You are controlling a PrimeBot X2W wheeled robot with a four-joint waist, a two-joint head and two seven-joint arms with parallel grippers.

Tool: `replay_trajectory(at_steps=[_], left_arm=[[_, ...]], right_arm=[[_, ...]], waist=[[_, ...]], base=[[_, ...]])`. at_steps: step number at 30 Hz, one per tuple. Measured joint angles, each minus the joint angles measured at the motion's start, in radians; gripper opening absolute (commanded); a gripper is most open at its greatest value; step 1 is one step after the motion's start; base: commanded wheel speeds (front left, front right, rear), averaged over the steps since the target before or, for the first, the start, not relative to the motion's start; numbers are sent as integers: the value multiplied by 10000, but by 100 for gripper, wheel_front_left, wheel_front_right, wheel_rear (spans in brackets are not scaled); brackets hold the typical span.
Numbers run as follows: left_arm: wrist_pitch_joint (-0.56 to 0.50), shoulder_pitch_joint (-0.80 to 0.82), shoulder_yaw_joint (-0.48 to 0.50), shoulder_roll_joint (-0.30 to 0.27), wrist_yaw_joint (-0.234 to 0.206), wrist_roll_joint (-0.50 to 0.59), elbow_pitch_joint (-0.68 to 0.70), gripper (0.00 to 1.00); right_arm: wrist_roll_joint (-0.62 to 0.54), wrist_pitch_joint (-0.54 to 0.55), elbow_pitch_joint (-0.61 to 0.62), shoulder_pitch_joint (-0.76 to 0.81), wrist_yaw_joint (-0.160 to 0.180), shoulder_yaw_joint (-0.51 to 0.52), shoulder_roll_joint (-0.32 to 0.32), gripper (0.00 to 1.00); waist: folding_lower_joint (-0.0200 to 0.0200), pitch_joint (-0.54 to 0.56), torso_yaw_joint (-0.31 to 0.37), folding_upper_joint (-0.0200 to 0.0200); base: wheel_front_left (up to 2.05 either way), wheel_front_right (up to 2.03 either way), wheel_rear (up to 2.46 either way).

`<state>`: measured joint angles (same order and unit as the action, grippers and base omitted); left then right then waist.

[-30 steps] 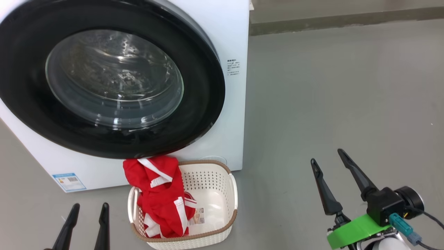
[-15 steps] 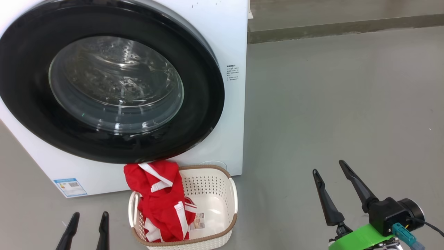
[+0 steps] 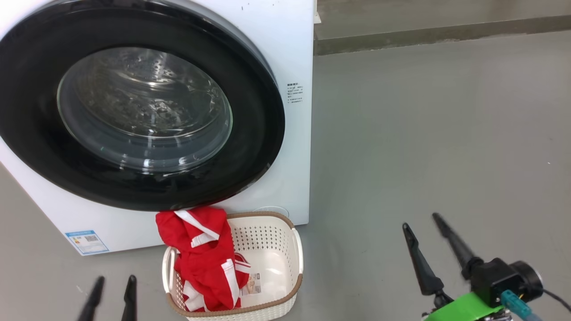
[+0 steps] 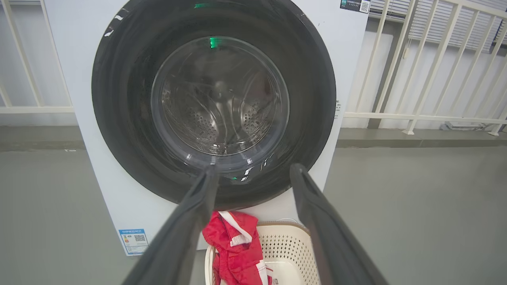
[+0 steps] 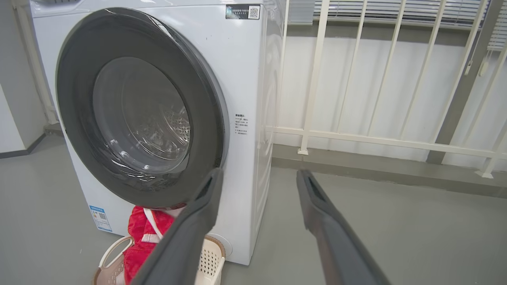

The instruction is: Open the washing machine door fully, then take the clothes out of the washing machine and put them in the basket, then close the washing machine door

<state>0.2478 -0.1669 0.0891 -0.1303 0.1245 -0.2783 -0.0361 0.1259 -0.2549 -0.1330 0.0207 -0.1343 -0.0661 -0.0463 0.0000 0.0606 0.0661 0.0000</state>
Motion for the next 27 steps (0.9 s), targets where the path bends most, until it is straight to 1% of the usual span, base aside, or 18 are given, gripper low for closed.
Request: replay_trajectory(at_steps=[5,27], left_arm=[[-98,-32,-102,259,-10,-109,-495,0],[-706,99,-102,334,-10,-2460,-790,0]], right_arm=[[117,27,-472,339,0,-71,42,0],[2878,533,-610,307,0,61,-44,0]], waist=[[0,-8,-3,0],[2,-124,-127,0]], base=[[0,0,0],[0,0,0]])
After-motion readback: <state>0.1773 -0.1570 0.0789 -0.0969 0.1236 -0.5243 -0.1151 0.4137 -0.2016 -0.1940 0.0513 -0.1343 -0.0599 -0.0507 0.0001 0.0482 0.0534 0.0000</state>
